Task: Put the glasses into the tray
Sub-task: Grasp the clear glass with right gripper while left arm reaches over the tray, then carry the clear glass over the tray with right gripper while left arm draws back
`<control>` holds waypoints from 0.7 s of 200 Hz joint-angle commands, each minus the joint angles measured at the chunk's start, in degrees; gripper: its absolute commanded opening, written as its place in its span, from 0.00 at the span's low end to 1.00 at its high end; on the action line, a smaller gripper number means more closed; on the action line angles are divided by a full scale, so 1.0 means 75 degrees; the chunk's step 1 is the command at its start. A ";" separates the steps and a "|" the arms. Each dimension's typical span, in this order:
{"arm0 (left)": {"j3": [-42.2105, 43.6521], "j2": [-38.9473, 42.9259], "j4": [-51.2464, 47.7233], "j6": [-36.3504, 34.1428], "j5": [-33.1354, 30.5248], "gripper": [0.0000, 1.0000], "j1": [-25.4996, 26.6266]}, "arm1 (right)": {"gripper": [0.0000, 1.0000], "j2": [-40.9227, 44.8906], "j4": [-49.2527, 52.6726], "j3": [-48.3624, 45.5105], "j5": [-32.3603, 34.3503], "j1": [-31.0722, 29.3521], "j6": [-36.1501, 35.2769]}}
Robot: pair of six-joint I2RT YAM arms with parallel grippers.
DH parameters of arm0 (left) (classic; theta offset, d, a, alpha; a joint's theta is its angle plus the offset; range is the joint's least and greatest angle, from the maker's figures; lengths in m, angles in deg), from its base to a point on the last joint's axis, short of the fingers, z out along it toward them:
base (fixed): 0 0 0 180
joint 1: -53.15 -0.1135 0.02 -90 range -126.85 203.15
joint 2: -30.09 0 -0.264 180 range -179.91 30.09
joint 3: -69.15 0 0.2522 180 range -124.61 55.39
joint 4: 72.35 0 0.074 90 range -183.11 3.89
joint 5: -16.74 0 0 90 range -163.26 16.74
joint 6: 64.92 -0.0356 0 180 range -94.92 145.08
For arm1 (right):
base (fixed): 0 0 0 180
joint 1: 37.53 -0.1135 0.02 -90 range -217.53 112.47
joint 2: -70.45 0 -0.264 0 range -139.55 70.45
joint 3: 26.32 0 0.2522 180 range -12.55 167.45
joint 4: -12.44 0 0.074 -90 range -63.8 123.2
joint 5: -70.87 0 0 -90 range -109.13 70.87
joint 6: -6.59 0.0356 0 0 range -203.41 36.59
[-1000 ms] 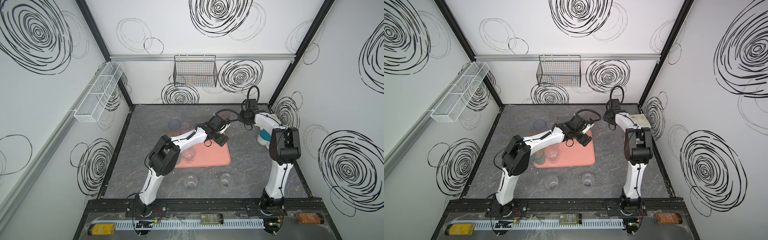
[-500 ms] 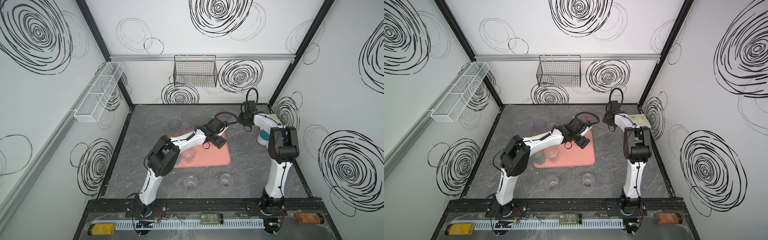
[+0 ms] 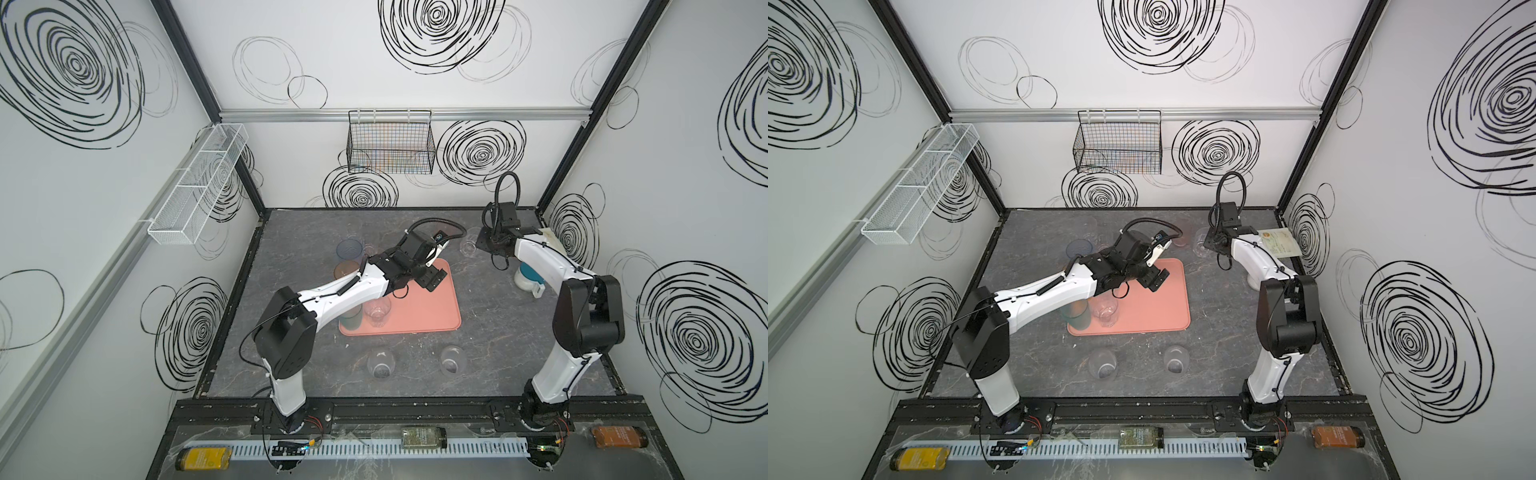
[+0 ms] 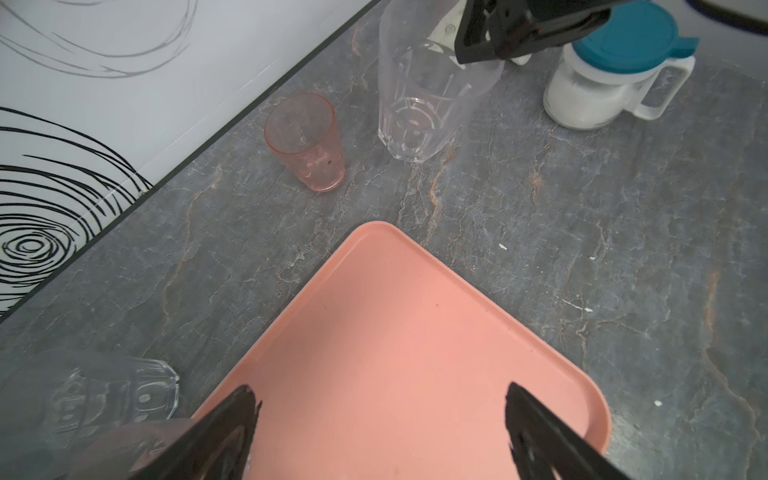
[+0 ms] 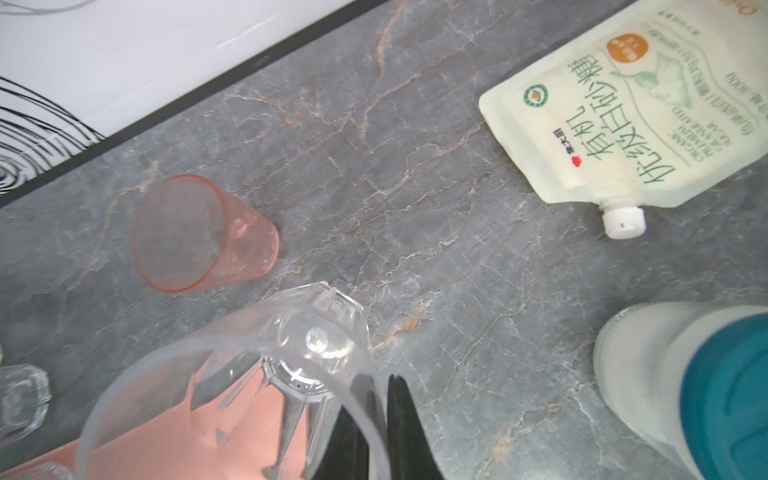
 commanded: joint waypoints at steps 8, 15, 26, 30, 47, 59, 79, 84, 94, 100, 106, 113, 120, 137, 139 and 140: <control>0.0614 0.0703 0.0231 -0.0197 -0.0381 0.96 -0.0137 | 0.05 0.0629 0.0186 -0.0352 0.0120 -0.0233 -0.0182; 0.0760 0.0881 0.0253 -0.0195 -0.0401 0.96 -0.0202 | 0.05 0.0718 0.0216 -0.0384 0.0132 -0.0335 -0.0225; 0.0947 0.1161 0.0263 -0.0174 -0.0394 0.96 -0.0323 | 0.05 0.0841 0.0303 -0.0385 0.0192 -0.0494 -0.0262; 0.1002 0.1255 0.0263 -0.0148 -0.0390 0.96 -0.0370 | 0.05 0.0868 0.0353 -0.0382 0.0213 -0.0560 -0.0267; 0.1236 0.1646 0.0260 -0.0079 -0.0337 0.96 -0.0559 | 0.04 0.0944 0.0472 -0.0347 0.0183 -0.0835 -0.0308; 0.1435 0.1934 0.0303 -0.0031 -0.0337 0.96 -0.0665 | 0.05 0.0937 0.0560 -0.0310 0.0184 -0.1089 -0.0360; 0.1728 0.2363 0.0339 0.0080 -0.0381 0.96 -0.0813 | 0.04 0.0884 0.0694 -0.0248 0.0210 -0.1495 -0.0379; 0.1793 0.2460 0.0331 0.0130 -0.0389 0.96 -0.0869 | 0.04 0.0856 0.0724 -0.0227 0.0231 -0.1599 -0.0385; 0.1938 0.2634 0.0316 0.0224 -0.0383 0.96 -0.0975 | 0.04 0.0785 0.0784 -0.0168 0.0249 -0.1789 -0.0397; 0.2045 0.2738 0.0322 0.0274 -0.0384 0.96 -0.1061 | 0.04 0.0729 0.0788 -0.0140 0.0234 -0.1902 -0.0397; 0.2169 0.2852 0.0337 0.0344 -0.0372 0.96 -0.1144 | 0.04 0.0674 0.0799 -0.0083 0.0239 -0.1999 -0.0394; 0.2301 0.2978 0.0351 0.0411 -0.0357 0.96 -0.1249 | 0.03 0.0595 0.0821 -0.0021 0.0204 -0.2117 -0.0397; 0.2429 0.3105 0.0370 0.0473 -0.0348 0.96 -0.1353 | 0.03 0.0508 0.0829 0.0072 0.0178 -0.2248 -0.0405; 0.2733 0.3406 0.0418 0.0657 -0.0337 0.96 -0.1624 | 0.03 0.0210 0.0929 0.0344 0.0185 -0.2562 -0.0440; 0.2769 0.3439 0.0426 0.0681 -0.0341 0.96 -0.1660 | 0.03 0.0172 0.0942 0.0366 0.0177 -0.2596 -0.0440; 0.2791 0.3465 0.0436 0.0692 -0.0336 0.96 -0.1678 | 0.03 0.0154 0.0941 0.0383 0.0182 -0.2610 -0.0448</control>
